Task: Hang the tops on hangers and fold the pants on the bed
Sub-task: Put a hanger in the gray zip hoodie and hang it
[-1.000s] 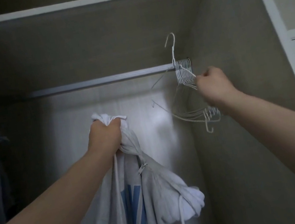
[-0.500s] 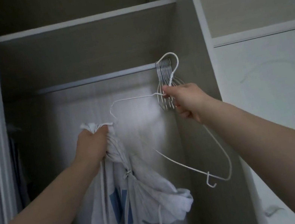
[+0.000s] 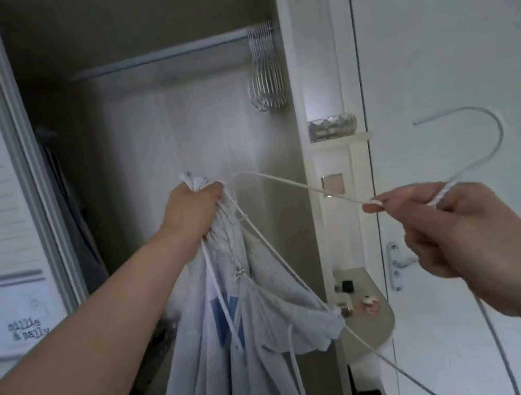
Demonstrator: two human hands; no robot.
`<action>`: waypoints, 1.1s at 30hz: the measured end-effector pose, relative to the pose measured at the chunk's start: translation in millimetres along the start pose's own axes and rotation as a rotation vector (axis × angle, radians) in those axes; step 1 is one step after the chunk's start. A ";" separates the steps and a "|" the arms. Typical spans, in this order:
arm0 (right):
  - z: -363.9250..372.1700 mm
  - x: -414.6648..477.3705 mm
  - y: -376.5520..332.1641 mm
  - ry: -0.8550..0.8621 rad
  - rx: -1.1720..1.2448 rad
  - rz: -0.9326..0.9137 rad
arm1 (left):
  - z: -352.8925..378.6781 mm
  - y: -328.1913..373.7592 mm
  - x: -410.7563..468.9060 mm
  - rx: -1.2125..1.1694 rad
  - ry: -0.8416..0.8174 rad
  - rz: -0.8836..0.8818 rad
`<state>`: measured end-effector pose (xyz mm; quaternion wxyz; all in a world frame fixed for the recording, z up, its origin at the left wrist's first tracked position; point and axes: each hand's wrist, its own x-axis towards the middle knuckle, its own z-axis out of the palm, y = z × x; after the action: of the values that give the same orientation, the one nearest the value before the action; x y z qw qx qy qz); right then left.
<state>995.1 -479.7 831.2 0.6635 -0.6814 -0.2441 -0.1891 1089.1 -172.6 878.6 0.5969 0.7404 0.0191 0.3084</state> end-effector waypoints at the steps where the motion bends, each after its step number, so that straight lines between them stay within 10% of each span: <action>1: -10.1 -23.0 6.9 -0.005 -0.013 0.026 | 4.7 -1.5 -13.7 0.059 -0.033 -0.006; 12: -38.4 -202.0 63.1 0.000 -0.246 0.218 | 60.6 -37.1 -181.3 0.602 -0.553 0.050; 18: -26.5 -249.2 105.8 -0.131 -0.540 0.389 | 89.1 -54.1 -261.9 0.482 -0.723 0.031; 23: -31.1 -278.5 111.6 0.140 -0.388 0.341 | 103.8 -71.2 -307.8 0.427 -0.794 -0.167; 33: -22.1 -301.3 147.7 -0.007 -0.228 0.439 | 117.2 -76.9 -357.9 0.189 -0.912 -0.514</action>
<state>839.0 -526.4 537.1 0.6065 -0.7894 -0.0697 -0.0646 881.9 -394.7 643.1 0.5318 0.8212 -0.0339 -0.2043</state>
